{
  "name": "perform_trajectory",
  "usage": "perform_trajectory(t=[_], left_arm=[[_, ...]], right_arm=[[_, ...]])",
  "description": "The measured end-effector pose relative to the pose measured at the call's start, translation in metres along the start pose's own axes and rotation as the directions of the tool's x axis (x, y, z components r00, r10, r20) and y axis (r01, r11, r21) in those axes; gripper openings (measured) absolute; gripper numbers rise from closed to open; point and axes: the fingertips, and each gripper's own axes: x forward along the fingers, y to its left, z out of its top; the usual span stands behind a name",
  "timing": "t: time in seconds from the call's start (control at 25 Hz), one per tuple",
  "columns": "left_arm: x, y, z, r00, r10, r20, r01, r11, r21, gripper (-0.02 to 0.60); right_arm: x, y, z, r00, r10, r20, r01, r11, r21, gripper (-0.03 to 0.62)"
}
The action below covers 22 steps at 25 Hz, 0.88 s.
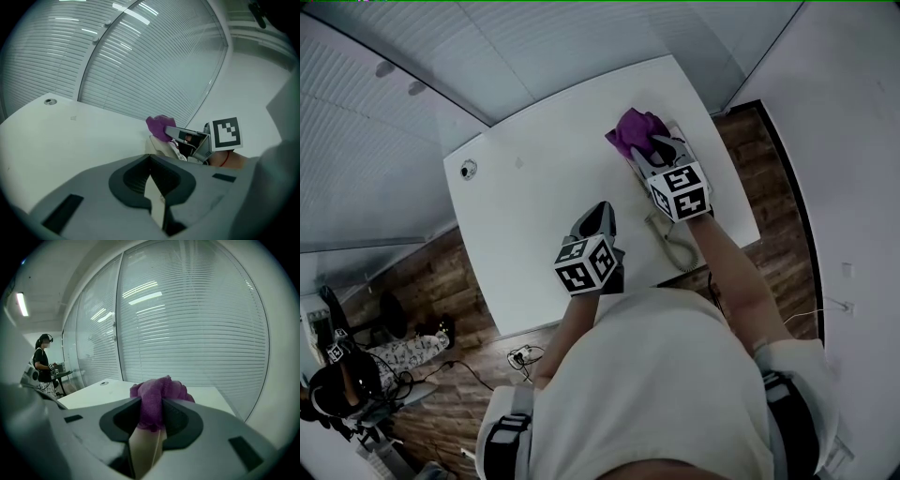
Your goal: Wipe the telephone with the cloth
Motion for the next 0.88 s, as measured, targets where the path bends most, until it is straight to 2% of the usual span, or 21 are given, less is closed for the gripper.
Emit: perform_trajectory(t=[0.48, 0.88], left_arm=[[-0.006, -0.007, -0.006, 1.0, -0.009, -0.004, 0.01, 1.0, 0.015, 0.021], [-0.015, -0.013, -0.018, 1.0, -0.02, -0.02, 0.02, 0.999, 0.027, 0.02]], right_arm=[[-0.009, 0.004, -0.008, 1.0, -0.005, -0.023, 0.004, 0.999, -0.034, 0.132], [-0.031, 0.01, -0.021, 1.0, -0.014, -0.02, 0.014, 1.0, -0.014, 0.132]])
